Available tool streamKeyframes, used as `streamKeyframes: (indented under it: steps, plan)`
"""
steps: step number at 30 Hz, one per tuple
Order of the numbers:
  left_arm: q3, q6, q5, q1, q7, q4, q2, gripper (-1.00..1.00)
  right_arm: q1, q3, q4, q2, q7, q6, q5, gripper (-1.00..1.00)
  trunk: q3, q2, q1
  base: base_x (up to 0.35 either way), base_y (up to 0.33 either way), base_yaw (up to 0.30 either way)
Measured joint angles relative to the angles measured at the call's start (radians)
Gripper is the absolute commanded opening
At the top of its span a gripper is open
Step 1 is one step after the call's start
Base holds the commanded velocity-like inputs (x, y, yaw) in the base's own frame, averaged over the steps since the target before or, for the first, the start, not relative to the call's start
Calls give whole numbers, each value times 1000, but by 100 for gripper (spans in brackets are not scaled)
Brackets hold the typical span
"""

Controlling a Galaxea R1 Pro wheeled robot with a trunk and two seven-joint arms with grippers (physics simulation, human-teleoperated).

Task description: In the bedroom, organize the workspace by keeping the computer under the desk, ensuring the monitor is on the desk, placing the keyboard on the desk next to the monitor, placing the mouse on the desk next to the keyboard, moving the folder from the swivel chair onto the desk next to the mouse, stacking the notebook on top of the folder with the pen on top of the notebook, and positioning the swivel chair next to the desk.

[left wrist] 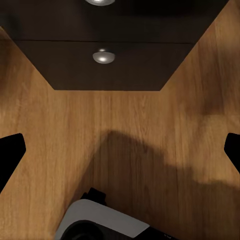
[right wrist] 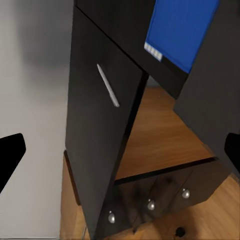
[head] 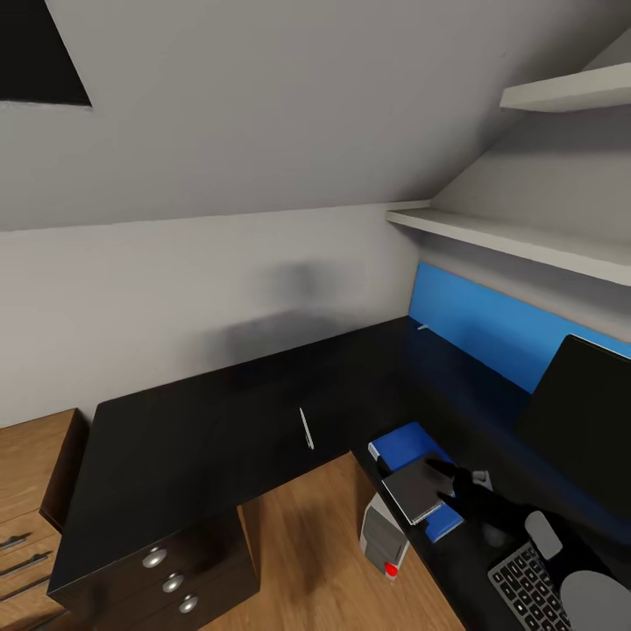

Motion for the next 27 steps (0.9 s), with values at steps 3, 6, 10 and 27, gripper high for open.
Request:
streamKeyframes:
  steps: [3, 6, 10, 27]
  plan:
    - [0, 0, 0, 0, 0, 0, 0, 100, 0, 19, -14, 9, 1, 0, 1, 100, 0, 0, 0, 0, 0, 0]
    - [-1, 0, 0, 0, -1, 0, 0, 100, 0, 35, -22, 14, 0, 0, 2, 100, 0, 0, 0, 0, 0, 0]
    - [0, 0, 0, 0, -1, 0, 0, 100, 0, 53, -26, 17, -4, -1, 7, 100, 0, 0, 0, 0, 0, 0]
    - [0, 1, 0, 0, -2, 2, 0, 100, -1, 273, -308, 160, -306, -68, 49, 100, 0, 0, 0, 0, 0, 0]
